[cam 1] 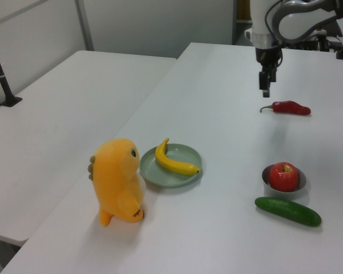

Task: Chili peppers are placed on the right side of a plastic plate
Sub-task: 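Swing the gripper over the red chili pepper and lower onto it, then close the gripper on the chili pepper and lift it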

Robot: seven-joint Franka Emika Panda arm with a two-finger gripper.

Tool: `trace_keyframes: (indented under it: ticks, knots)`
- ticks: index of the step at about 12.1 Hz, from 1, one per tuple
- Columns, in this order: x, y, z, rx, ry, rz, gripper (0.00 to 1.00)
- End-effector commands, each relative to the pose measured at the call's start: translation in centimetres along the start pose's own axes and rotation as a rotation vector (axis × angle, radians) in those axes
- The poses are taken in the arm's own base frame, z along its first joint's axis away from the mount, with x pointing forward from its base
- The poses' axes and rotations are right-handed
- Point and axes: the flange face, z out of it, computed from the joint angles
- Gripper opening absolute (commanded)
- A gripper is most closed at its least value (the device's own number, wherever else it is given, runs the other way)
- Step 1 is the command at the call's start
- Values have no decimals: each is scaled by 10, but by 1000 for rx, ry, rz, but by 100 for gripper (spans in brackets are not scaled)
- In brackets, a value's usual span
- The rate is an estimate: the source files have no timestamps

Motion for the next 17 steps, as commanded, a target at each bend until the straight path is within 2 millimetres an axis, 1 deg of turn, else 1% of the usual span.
trace_keyframes:
  ticks: [1, 3, 4, 6, 8, 9, 10, 11, 12, 13, 15, 17]
  knots:
    - [-15, 38, 41, -62, -27, -79, 100]
    - [-10, 54, 88, -87, -64, -74, 100]
    - [-10, 63, 100, -100, -84, -70, 100]
    - [-9, 66, 120, -103, -125, -67, 100]
    - [-8, 66, 134, -106, -150, -70, 100]
    - [-8, 66, 135, -106, -152, -70, 100]
    - [-8, 65, 138, -108, -158, -72, 92]
    - [-8, 66, 146, -125, -173, -81, 56]
    - [-8, 67, 145, -135, -173, -87, 26]
    - [-6, 66, 143, -136, -154, -89, 7]
    - [-4, 65, 142, -138, -142, -92, 6]
    - [-2, 64, 136, -139, -127, -89, 3]
